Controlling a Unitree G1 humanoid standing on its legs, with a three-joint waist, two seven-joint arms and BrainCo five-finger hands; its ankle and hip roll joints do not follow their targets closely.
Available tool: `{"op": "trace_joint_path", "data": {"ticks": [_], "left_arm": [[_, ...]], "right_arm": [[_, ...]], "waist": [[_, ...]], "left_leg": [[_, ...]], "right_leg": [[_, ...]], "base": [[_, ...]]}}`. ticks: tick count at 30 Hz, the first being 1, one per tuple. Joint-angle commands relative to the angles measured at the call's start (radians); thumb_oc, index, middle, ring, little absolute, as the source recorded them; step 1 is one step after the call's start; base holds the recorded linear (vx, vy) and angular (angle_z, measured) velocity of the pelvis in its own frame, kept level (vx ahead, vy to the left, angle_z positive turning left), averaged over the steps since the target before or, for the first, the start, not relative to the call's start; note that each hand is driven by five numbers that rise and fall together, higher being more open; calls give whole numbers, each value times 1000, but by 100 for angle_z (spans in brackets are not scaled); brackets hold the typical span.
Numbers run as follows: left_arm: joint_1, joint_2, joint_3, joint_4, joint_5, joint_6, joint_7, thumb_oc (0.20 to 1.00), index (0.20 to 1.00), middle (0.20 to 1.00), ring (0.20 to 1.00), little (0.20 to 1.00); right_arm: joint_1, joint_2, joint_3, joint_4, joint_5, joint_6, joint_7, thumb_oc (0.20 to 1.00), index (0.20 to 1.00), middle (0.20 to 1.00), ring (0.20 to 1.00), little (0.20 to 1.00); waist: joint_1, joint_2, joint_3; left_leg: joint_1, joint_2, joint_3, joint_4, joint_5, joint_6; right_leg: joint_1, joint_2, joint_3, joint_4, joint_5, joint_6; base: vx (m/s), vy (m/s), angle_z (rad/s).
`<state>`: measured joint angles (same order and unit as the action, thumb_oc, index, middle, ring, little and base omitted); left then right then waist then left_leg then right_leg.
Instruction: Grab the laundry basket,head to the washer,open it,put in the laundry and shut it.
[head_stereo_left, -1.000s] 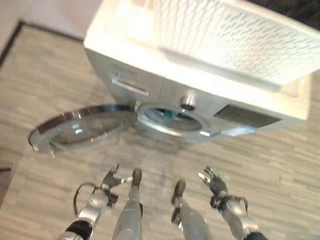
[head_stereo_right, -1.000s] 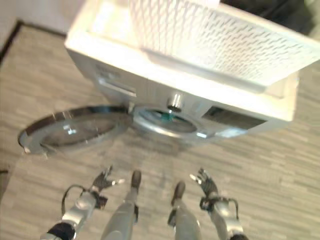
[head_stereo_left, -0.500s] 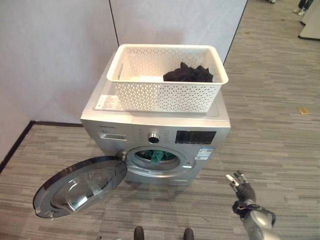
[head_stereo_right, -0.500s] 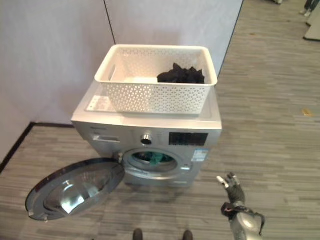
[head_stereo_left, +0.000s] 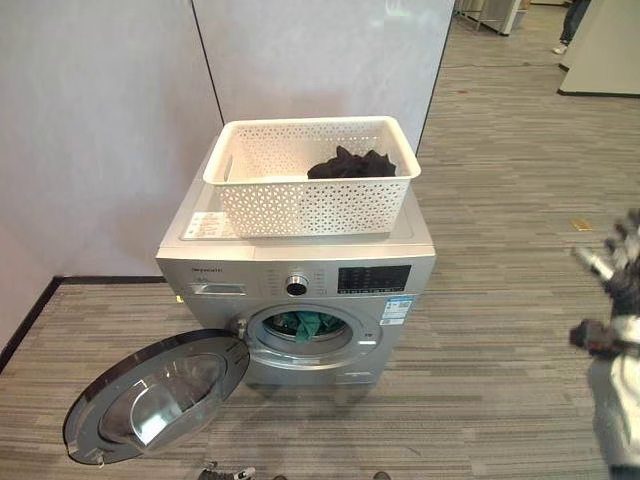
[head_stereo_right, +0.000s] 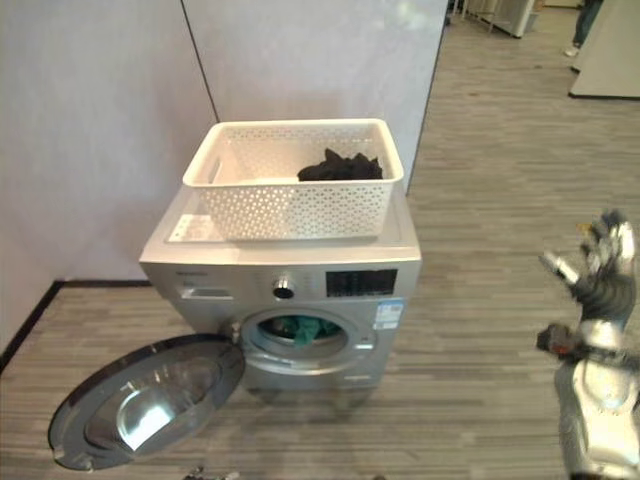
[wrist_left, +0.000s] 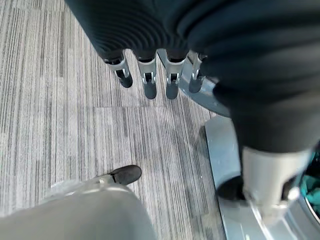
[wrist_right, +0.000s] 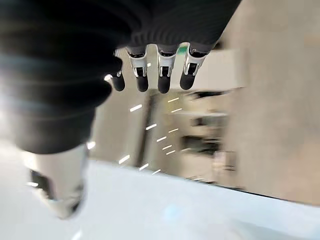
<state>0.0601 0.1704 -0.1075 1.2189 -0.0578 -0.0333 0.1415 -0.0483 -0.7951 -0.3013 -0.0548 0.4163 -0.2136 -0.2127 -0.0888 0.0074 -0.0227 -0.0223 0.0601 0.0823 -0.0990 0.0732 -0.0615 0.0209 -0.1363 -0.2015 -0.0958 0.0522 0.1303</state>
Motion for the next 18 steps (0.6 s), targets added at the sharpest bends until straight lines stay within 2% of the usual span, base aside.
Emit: {"op": "trace_joint_path", "data": {"ticks": [1,2,3,4,5,6,7,8,9,10,11,12,13,14,17,18], "left_arm": [[-69,28,-35,52,42,-2,-16,1000,1000,1000,1000,1000],[-69,27,-43,50,41,-4,-20,1000,1000,1000,1000,1000],[-68,35,-82,54,37,-8,-26,1000,1000,1000,1000,1000],[-71,40,-94,60,33,-10,-29,1000,1000,1000,1000,1000],[-72,36,-88,61,33,-10,-29,1000,1000,1000,1000,1000],[-73,46,-98,66,30,-11,-32,1000,1000,1000,1000,1000],[-77,61,-106,71,23,-14,-31,1000,1000,1000,1000,1000],[-77,57,-100,71,23,-14,-31,1000,1000,1000,1000,1000],[-78,62,-102,72,14,-16,-34,1000,1000,1000,1000,1000],[-82,65,-103,74,5,-20,-35,1000,1000,1000,1000,1000],[-84,77,-110,79,-7,-22,-39,1000,1000,1000,1000,1000],[-90,79,-108,85,-34,-23,-48,1000,1000,1000,1000,1000],[-91,75,-105,85,-34,-23,-48,1000,1000,1000,1000,1000],[-93,78,-102,85,-44,-23,-53,1000,1000,1000,1000,1000],[-100,87,-100,93,-62,-25,-55,1000,1000,1000,1000,1000],[-98,100,-95,97,-76,-25,-61,1000,1000,1000,1000,1000]], "right_arm": [[-157,-110,22,27,-114,6,-11,1000,1000,1000,1000,1000],[-212,-154,61,58,-136,17,-12,1000,1000,1000,1000,1000],[-364,-241,171,177,-150,39,-8,1000,1000,1000,1000,1000],[-458,-278,242,237,-169,53,-3,1000,1000,1000,1000,1000],[-479,-279,261,247,-168,50,-3,1000,1000,1000,1000,1000],[-578,-320,343,297,-202,65,7,1000,1000,1000,1000,1000],[-757,-362,490,397,-263,96,24,1000,1000,1000,1000,1000],[-781,-361,512,407,-262,94,23,1000,1000,1000,1000,1000],[-891,-375,611,475,-305,112,33,1000,1000,1000,1000,1000],[-1014,-373,723,564,-342,130,41,1000,1000,1000,1000,1000],[-1083,-356,786,643,-372,151,61,1000,1000,1000,1000,1000],[-1213,-300,909,778,-417,178,90,1000,1000,1000,1000,1000],[-1226,-297,921,785,-415,176,90,1000,1000,1000,1000,1000],[-1277,-271,983,855,-455,186,118,1000,1000,1000,1000,1000],[-1333,-180,1032,1049,-487,206,135,1000,1000,1000,1000,1000],[-1355,-134,1065,1155,-494,223,184,1000,1000,1000,1000,1000]], "waist": [[63,-33,23],[67,-35,20],[91,-53,14],[99,-60,14],[94,-57,15],[107,-66,16],[122,-81,11],[117,-76,13],[124,-82,12],[130,-87,14],[143,-101,13],[150,-109,15],[147,-106,15],[153,-111,18],[173,-128,22],[195,-144,31]], "left_leg": [[51,-6,4,12,-112,16],[46,-7,2,12,-108,16],[42,-6,-5,12,-105,14],[41,-7,-9,12,-104,13],[42,-7,-9,12,-104,13],[47,-7,-12,12,-106,12],[40,-9,-20,12,-102,12],[41,-9,-19,12,-102,12],[40,-9,-23,12,-101,12],[38,-10,-29,12,-100,11],[36,-10,-34,12,-98,11],[31,-11,-40,12,-96,11],[30,-11,-40,12,-96,11],[28,-12,-44,12,-95,10],[16,-14,-61,12,-90,12],[1,-14,-76,12,-85,11]], "right_leg": [[36,-10,-11,80,-83,32],[35,-10,-14,76,-78,31],[42,-10,-24,69,-77,31],[44,-9,-27,68,-77,30],[45,-10,-27,67,-77,30],[52,-9,-30,67,-80,29],[54,-9,-37,62,-77,28],[54,-9,-37,62,-77,29],[56,-9,-40,61,-76,28],[58,-9,-45,58,-76,28],[59,-9,-48,56,-76,27],[59,-8,-53,53,-76,27],[59,-9,-53,53,-76,27],[60,-8,-59,53,-77,27],[59,-5,-73,57,-81,27],[53,-2,-86,67,-85,26]], "base": [[-7,-1,-11],[0,0,0],[0,0,0],[0,0,0],[8,-8,4],[13,-3,12],[13,-3,17],[8,2,15],[9,3,14],[12,10,11],[8,6,15],[5,6,15],[12,6,17],[18,1,20],[50,-13,17],[62,-20,26]]}}
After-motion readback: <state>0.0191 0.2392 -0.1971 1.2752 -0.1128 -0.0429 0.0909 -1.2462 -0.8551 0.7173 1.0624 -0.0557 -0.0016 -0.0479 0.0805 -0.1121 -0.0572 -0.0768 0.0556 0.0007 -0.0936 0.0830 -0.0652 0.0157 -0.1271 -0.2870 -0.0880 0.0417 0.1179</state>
